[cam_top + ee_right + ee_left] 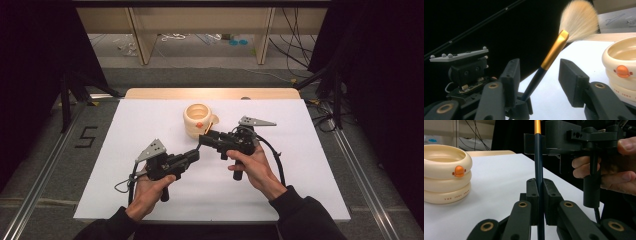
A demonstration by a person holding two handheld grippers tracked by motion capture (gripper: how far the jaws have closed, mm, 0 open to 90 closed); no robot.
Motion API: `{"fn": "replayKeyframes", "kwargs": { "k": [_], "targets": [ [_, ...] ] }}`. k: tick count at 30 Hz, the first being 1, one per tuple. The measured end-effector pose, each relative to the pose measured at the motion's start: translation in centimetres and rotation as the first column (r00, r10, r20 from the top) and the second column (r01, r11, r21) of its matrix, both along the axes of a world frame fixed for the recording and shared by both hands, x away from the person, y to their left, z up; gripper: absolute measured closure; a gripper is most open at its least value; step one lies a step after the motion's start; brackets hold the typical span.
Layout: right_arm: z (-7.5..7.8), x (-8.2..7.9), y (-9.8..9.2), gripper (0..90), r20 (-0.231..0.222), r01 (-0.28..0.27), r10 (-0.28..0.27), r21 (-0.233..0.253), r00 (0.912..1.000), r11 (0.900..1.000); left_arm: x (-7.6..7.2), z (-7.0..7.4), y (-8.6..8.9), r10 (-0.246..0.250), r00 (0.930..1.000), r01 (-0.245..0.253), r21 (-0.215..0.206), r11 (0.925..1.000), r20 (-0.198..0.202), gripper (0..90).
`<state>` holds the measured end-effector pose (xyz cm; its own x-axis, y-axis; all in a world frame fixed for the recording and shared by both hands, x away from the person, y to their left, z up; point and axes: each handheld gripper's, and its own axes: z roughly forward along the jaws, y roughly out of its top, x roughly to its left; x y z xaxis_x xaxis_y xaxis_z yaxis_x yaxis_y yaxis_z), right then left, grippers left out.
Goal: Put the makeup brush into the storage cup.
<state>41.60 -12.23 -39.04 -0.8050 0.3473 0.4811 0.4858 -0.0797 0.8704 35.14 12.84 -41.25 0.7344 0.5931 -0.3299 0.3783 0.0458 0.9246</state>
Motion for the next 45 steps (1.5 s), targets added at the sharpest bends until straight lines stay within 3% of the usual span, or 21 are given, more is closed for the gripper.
{"fn": "replayKeyframes", "kwargs": {
  "k": [3,4,6,9,45],
  "targets": [
    [0.02,-0.03,0.05,54.7,-0.005,-0.003,0.003,0.011,1.0000,1.000,-0.05,0.04,-0.05,-0.003,1.0000,0.003,-0.005,1.0000,0.004,84.2],
    [0.14,-0.19,0.04,55.5,-0.042,-0.009,0.009,0.011,0.9991,1.000,-0.07,0.07,-0.07,-0.003,1.0000,0.003,-0.006,1.0000,0.005,84.2],
    [0.06,-0.06,0.08,57.2,-0.011,-0.004,0.004,0.019,0.9999,1.000,-0.10,0.11,-0.11,-0.002,1.0000,0.002,-0.012,0.9999,0.009,84.2],
    [0.13,-0.17,0.08,59.9,-0.029,-0.009,0.009,0.025,0.9995,1.000,-0.15,0.25,-0.11,-0.002,0.9998,0.002,-0.019,0.9998,0.020,84.2],
    [0.32,-0.60,0.18,81.3,-0.053,-0.058,0.066,0.146,0.9964,0.988,-0.43,0.65,-0.20,-0.018,0.9970,0.023,-0.062,0.9978,0.076,84.1]
  ]
}}
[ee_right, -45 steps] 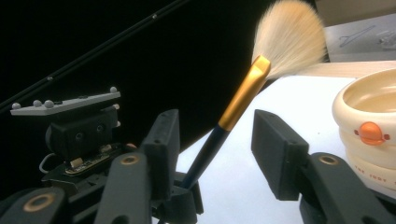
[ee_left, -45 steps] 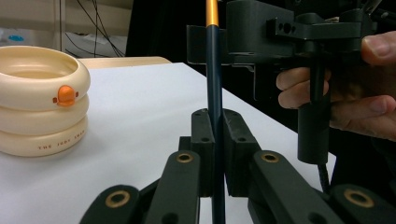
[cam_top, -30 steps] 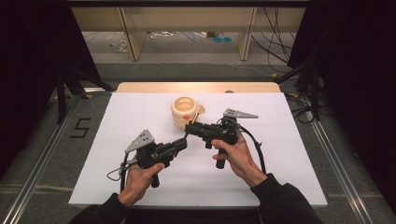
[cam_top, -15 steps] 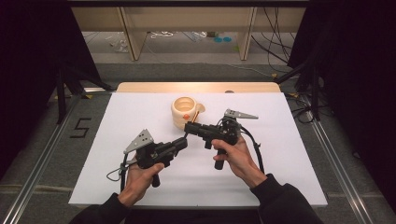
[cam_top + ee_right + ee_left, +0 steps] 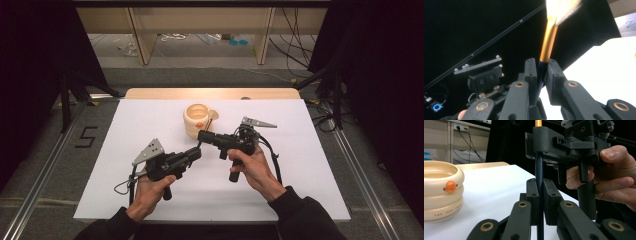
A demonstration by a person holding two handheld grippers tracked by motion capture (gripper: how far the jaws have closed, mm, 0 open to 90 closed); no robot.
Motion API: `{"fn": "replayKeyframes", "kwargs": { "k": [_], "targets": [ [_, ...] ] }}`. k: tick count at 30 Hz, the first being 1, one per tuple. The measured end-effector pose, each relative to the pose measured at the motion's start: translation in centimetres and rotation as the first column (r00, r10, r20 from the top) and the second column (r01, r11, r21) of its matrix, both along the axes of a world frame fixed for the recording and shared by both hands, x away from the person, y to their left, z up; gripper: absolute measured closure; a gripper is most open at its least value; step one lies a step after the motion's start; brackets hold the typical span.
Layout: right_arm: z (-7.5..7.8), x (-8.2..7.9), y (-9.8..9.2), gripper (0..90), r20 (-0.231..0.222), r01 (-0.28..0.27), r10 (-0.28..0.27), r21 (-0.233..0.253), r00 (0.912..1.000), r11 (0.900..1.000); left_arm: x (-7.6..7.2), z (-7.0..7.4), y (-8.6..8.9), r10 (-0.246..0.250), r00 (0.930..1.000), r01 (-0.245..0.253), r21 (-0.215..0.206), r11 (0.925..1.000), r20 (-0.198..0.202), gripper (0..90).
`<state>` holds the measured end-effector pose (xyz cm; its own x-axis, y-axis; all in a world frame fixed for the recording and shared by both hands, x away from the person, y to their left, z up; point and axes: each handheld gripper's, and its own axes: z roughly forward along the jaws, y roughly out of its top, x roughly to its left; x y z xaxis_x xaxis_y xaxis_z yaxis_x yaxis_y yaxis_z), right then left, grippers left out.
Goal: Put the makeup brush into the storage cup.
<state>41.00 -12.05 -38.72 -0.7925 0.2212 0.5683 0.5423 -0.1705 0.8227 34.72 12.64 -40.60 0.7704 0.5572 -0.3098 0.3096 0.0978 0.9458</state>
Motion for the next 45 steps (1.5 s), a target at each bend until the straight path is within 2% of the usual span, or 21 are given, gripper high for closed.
{"fn": "replayKeyframes", "kwargs": {
  "k": [5,7,9,14,16,18,19,20,23,25,26,28,29,31,34,37,41,45],
  "targets": [
    [0.2,-0.2,0.1,83.1,-0.013,-0.012,0.012,0.022,0.9998,1.000,0.1,-0.1,0.0,-0.010,1.0000,0.010,-0.004,0.9999,-0.001,81.8],
    [0.2,-0.2,0.1,83.1,0.001,-0.013,0.013,0.021,0.9999,1.000,0.2,-0.1,-0.1,-0.020,0.9998,0.020,0.010,0.9998,0.003,74.6],
    [0.3,-0.3,0.1,83.1,0.000,-0.020,0.020,0.015,0.9998,1.000,0.2,-0.1,-0.2,-0.040,0.9992,0.040,0.033,0.9987,0.002,63.1],
    [0.5,-0.4,0.1,83.1,0.030,-0.013,0.014,-0.016,0.9995,1.000,0.2,0.1,-0.1,-0.022,0.9997,0.022,0.072,0.9971,0.006,47.0],
    [0.5,-0.4,0.1,83.2,0.047,-0.013,0.014,-0.018,0.9988,1.000,0.2,0.2,0.0,-0.018,0.9998,0.017,0.079,0.9967,0.007,44.0],
    [0.6,-0.4,0.1,83.2,0.051,-0.011,0.012,-0.024,0.9986,1.000,0.2,0.3,0.1,0.001,0.9999,0.000,0.080,0.9968,-0.011,43.1],
    [0.6,-0.4,0.1,83.2,0.054,-0.011,0.013,-0.025,0.9984,1.000,0.2,0.3,0.2,0.001,0.9999,0.000,0.079,0.9969,-0.015,42.8],
    [0.7,-0.4,0.1,83.2,0.059,-0.009,0.011,-0.032,0.9982,0.999,0.3,0.3,0.4,-0.013,0.9999,0.012,0.092,0.9957,0.006,42.6],
    [0.8,-0.5,0.1,83.1,0.078,-0.011,0.015,-0.053,0.9969,0.999,0.3,0.4,0.5,-0.020,0.9998,0.021,0.103,0.9944,-0.008,41.5],
    [0.9,-0.5,0.1,83.1,0.112,-0.009,0.017,-0.073,0.9935,0.997,0.3,0.4,0.5,-0.019,0.9996,0.021,0.111,0.9935,-0.021,40.9],
    [1.1,-0.6,0.2,83.1,0.122,-0.013,0.024,-0.092,0.9922,0.996,0.4,0.4,0.5,-0.036,0.9992,0.038,0.120,0.9921,-0.015,40.9],
    [1.2,-0.8,0.3,83.1,0.147,-0.020,0.038,-0.122,0.9884,0.992,0.3,0.4,0.5,-0.041,0.9983,0.046,0.129,0.9906,-0.041,40.8],
    [1.3,-0.8,0.4,83.1,0.166,-0.020,0.044,-0.143,0.9852,0.990,0.3,0.4,0.5,-0.048,0.9975,0.055,0.134,0.9895,-0.052,40.8],
    [1.4,-1.0,0.6,83.1,0.204,-0.021,0.059,-0.181,0.9771,0.983,0.4,0.4,0.4,-0.062,0.9968,0.069,0.147,0.9867,-0.051,40.9],
    [1.7,-1.2,0.8,83.1,0.241,-0.029,0.084,-0.224,0.9670,0.974,0.4,0.3,0.4,-0.073,0.9956,0.081,0.150,0.9853,-0.059,40.9],
    [1.9,-1.4,1.0,83.1,0.273,-0.029,0.102,-0.260,0.9566,0.965,0.3,0.1,0.3,-0.078,0.9956,0.086,0.181,0.9796,-0.051,40.0],
    [2.0,-1.6,1.1,83.2,0.291,-0.029,0.121,-0.301,0.9490,0.953,0.4,-0.1,0.2,-0.087,0.9949,0.095,0.179,0.9793,-0.051,39.9],
    [2.1,-1.7,1.3,83.1,0.302,-0.037,0.137,-0.314,0.9434,0.949,0.4,-0.2,0.1,-0.093,0.9945,0.100,0.180,0.9785,-0.047,39.7]
  ]
}}
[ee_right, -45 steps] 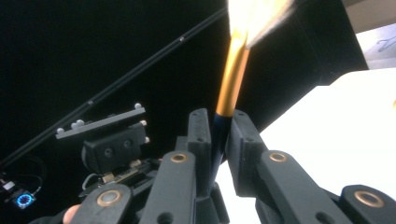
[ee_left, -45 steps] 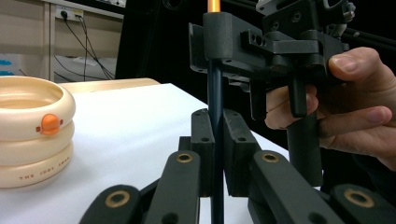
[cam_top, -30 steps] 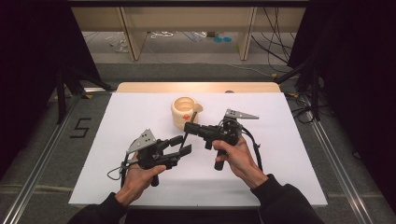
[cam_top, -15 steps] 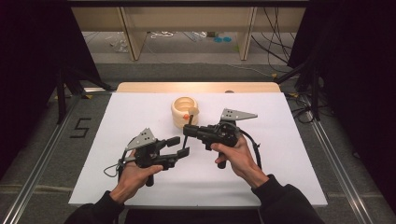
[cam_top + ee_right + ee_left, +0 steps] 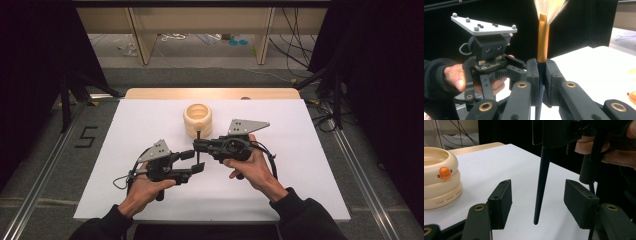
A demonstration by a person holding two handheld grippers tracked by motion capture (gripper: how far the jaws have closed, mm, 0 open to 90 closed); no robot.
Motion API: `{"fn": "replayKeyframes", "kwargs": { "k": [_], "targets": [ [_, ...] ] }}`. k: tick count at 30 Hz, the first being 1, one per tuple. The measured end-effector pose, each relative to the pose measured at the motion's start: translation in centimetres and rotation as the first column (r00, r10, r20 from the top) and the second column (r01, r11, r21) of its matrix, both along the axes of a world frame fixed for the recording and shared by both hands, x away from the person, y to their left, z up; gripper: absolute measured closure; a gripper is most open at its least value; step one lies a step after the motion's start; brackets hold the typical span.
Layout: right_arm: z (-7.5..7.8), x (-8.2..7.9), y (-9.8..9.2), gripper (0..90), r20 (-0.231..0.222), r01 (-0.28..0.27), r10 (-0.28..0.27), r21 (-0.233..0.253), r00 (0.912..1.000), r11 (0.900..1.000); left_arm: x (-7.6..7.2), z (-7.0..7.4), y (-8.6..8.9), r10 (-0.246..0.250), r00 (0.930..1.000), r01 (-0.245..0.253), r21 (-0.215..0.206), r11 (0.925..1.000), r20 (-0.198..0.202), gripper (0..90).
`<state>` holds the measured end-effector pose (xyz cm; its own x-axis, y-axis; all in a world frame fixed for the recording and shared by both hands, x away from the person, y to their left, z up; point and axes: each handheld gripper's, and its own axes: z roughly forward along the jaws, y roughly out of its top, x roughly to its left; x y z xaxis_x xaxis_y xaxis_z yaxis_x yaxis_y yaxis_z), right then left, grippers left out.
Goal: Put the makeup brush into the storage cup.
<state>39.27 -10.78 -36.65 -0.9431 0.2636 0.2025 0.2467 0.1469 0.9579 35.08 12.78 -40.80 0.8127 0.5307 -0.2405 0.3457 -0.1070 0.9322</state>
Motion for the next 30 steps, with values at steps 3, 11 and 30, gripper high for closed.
{"fn": "replayKeyframes", "kwargs": {
  "k": [3,11,30],
  "targets": [
    [0.09,-0.04,0.08,83.1,0.019,-0.006,0.007,-0.012,0.9998,1.000,-0.05,-0.03,-0.06,-0.005,1.0000,0.005,0.001,1.0000,0.003,40.3],
    [0.03,-0.11,0.30,83.1,0.029,-0.008,0.009,-0.008,0.9996,1.000,-0.07,-0.08,-0.08,-0.018,0.9997,0.018,0.004,0.9998,0.019,48.4],
    [0.08,-0.29,0.36,83.1,0.001,-0.012,0.012,-0.015,0.9999,1.000,-0.20,0.10,-0.02,-0.032,0.9982,0.032,-0.009,0.9994,0.052,81.5]
  ]
}}
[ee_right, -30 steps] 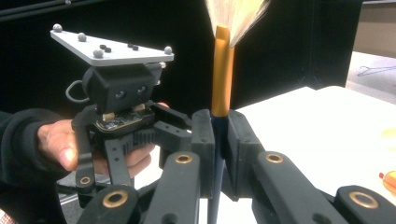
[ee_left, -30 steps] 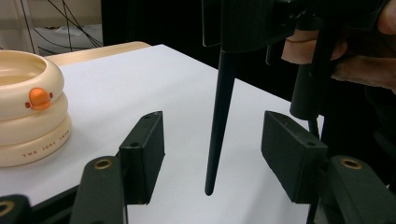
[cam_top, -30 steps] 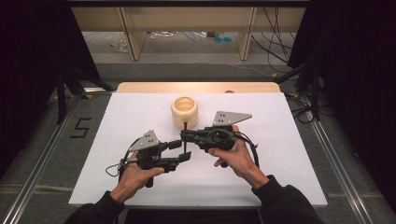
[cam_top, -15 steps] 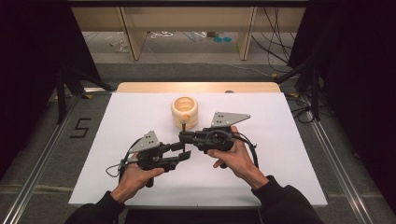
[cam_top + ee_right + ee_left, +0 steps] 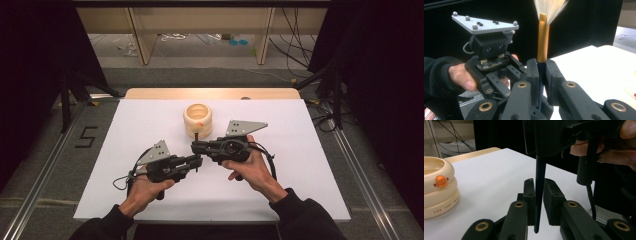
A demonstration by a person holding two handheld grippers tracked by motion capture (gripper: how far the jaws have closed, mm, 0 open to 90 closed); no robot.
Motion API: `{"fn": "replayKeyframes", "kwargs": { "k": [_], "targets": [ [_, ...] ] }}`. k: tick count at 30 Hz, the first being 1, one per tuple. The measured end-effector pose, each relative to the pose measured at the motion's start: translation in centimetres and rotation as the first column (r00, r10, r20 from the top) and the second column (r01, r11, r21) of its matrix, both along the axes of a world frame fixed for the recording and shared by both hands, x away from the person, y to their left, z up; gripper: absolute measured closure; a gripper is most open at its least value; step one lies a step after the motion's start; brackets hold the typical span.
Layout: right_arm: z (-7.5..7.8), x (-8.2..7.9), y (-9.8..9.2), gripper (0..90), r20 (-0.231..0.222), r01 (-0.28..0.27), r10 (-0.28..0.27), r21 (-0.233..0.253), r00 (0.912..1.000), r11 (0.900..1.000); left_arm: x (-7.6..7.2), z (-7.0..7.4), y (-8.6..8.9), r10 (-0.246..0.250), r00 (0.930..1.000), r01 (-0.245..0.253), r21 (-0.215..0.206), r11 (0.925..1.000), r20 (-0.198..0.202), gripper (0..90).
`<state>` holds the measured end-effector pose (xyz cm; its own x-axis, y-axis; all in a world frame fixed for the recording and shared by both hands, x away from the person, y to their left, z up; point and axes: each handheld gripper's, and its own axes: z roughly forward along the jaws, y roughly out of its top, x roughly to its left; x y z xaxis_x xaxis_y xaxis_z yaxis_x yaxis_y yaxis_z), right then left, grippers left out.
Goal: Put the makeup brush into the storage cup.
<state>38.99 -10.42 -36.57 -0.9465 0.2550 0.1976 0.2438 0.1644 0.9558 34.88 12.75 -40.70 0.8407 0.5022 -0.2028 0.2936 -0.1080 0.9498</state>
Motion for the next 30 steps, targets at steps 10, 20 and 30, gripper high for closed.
{"fn": "replayKeyframes", "kwargs": {
  "k": [10,20,30],
  "targets": [
    [0.0,0.1,0.0,71.6,-0.027,0.014,-0.014,0.010,0.9995,1.000,0.0,0.0,0.1,0.014,0.9997,-0.014,0.005,0.9999,0.020,84.1],
    [0.8,0.0,-1.2,39.6,0.019,0.139,-0.139,-0.010,0.9901,0.990,0.6,-0.1,0.9,0.077,0.9967,-0.077,0.013,0.9969,0.025,84.1],
    [0.7,-1.0,-4.0,21.2,0.152,0.324,-0.307,-0.104,0.9394,0.940,1.2,-0.2,1.4,0.139,0.9900,-0.139,0.011,0.9902,0.025,84.0]
  ]
}}
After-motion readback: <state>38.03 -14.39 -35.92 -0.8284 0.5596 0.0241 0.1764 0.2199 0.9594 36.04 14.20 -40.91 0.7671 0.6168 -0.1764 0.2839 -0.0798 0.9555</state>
